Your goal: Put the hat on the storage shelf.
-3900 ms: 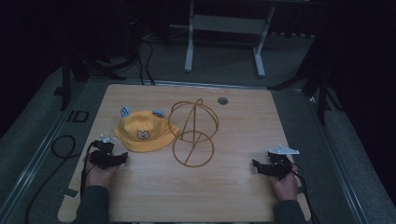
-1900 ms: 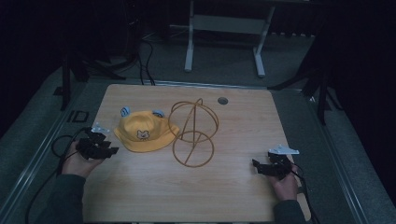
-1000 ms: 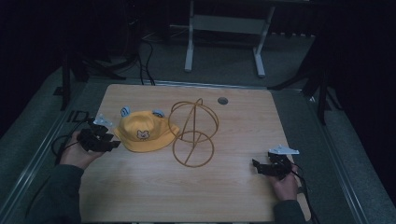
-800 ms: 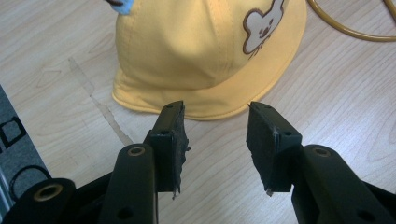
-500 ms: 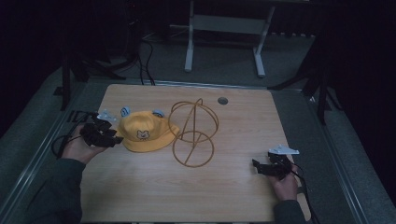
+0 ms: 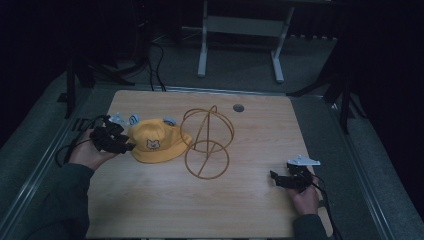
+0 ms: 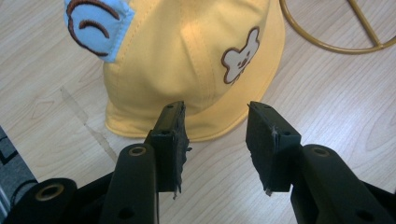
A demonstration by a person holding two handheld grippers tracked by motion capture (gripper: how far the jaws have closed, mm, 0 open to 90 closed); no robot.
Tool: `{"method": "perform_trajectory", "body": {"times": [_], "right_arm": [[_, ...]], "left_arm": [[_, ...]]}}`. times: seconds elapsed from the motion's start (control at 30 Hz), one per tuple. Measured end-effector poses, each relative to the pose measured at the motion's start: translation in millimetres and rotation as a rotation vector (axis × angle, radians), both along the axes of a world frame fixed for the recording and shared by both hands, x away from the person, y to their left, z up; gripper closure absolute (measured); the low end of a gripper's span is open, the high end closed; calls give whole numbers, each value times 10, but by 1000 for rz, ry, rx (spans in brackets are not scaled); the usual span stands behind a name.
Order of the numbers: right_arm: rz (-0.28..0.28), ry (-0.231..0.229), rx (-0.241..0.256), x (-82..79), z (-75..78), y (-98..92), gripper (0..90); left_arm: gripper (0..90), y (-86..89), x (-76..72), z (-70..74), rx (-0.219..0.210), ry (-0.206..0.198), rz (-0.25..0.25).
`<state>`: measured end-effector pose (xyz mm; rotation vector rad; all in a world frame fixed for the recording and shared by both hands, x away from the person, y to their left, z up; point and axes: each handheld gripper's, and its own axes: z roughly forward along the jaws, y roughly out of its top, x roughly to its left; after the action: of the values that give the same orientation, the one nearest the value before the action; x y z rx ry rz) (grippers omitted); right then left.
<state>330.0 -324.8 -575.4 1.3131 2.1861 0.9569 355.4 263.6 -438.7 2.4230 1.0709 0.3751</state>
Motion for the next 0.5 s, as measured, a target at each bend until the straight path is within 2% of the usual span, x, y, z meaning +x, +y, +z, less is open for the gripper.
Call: {"method": "perform_trajectory", "body": {"times": [0.13,0.5], "right_arm": [[0,1,-1,0,0,-1,192],[0,1,-1,0,0,-1,192]], "left_arm": [[572,-47,45,34,6,9,-17],[555,-103,126,142,11,11,-26]]}}
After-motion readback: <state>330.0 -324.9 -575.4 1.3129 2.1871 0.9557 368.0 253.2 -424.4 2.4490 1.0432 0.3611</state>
